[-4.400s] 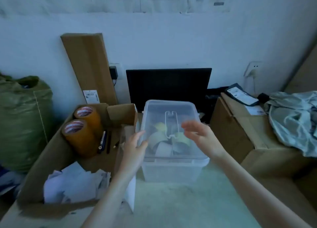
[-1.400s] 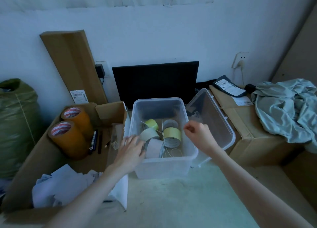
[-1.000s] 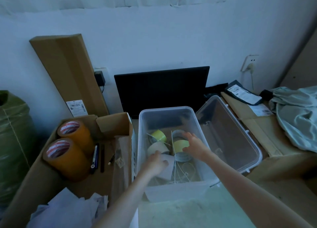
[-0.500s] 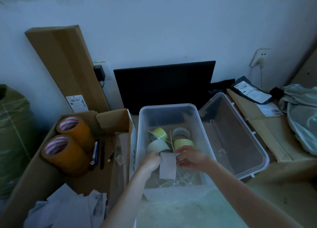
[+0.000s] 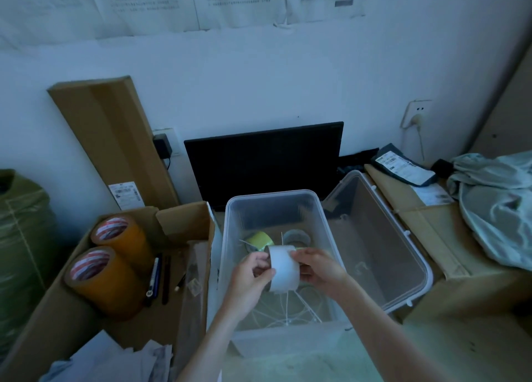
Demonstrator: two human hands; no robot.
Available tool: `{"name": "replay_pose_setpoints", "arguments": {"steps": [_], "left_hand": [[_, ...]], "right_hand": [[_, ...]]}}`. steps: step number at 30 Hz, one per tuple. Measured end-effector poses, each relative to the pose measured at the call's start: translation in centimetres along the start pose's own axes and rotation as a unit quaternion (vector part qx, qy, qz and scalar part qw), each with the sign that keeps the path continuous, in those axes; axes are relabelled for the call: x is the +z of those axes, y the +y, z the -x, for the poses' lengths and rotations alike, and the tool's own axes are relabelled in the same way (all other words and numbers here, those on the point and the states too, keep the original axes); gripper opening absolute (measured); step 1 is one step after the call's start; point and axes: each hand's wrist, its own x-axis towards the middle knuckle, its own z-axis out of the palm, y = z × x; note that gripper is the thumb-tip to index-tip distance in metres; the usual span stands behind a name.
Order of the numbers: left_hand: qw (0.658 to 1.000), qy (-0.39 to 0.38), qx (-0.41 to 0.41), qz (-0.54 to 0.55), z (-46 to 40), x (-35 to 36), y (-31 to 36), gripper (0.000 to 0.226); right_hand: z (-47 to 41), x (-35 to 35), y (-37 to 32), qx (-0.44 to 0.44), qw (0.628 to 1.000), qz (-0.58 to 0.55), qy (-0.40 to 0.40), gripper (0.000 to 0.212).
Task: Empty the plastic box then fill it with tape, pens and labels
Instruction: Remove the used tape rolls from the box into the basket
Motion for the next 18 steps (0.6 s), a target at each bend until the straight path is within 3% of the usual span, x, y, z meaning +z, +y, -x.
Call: {"name": "replay_pose_setpoints", "arguments": {"steps": [5,9,15,18], "left_hand": [[0.998,0.033,0.041,-0.022,-0.2,-0.2,-0.1,0.017],[0.995,0.078,0.016,-0.066,-1.8,-0.9,-1.0,0.037],[0.971,0.021,0.007,-0.24,-5.8,-0.7,-1.7,0.079],[0.914,-0.056,0.011,-0.402,-7.2,-0.1,-3.1,0.086]], "right_hand": [[0.4,0.1,-0.1,-0.095,0.995,-0.033,0.022,0.017],[-0.1,-0.6,-0.1,-0.123,0.987,-0.062,0.088,0.02],[-0.5,-0.7,0.1,-0.155,0.978,-0.055,0.125,0.018],[-0.6,-0.6,0.2,-0.17,0.974,-0.008,0.147,0.018]]}}
